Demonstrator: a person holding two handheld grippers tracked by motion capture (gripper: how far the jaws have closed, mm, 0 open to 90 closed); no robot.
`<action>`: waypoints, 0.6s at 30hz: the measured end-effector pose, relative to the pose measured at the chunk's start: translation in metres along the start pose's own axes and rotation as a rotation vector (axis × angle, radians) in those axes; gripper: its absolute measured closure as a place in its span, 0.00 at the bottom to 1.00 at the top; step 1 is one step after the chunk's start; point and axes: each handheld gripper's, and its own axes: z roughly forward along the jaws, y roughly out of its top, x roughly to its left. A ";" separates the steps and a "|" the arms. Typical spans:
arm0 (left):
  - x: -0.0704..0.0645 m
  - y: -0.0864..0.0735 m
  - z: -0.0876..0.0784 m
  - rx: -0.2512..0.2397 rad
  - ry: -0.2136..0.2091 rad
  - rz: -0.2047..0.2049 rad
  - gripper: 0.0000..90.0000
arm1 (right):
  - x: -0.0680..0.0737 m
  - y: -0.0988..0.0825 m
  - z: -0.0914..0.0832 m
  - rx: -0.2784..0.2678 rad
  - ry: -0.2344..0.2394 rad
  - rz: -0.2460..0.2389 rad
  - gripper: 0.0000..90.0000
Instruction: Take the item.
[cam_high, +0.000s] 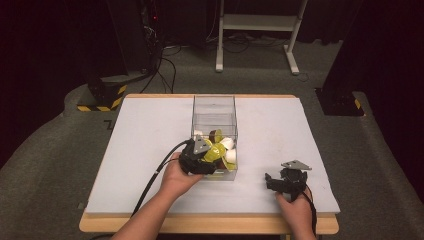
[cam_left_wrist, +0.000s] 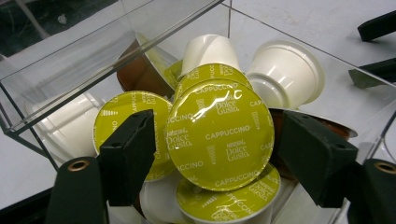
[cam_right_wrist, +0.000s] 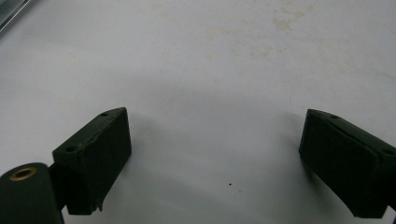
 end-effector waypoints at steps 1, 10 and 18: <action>0.000 -0.001 0.001 -0.005 0.002 -0.008 0.33 | 0.000 0.000 0.000 0.000 0.000 0.000 0.10; 0.003 -0.003 0.000 -0.006 -0.001 -0.004 0.42 | 0.000 0.000 0.000 -0.001 -0.001 0.000 0.10; 0.004 -0.003 -0.003 -0.026 -0.015 -0.032 0.43 | 0.000 0.000 0.000 0.000 0.000 -0.001 0.10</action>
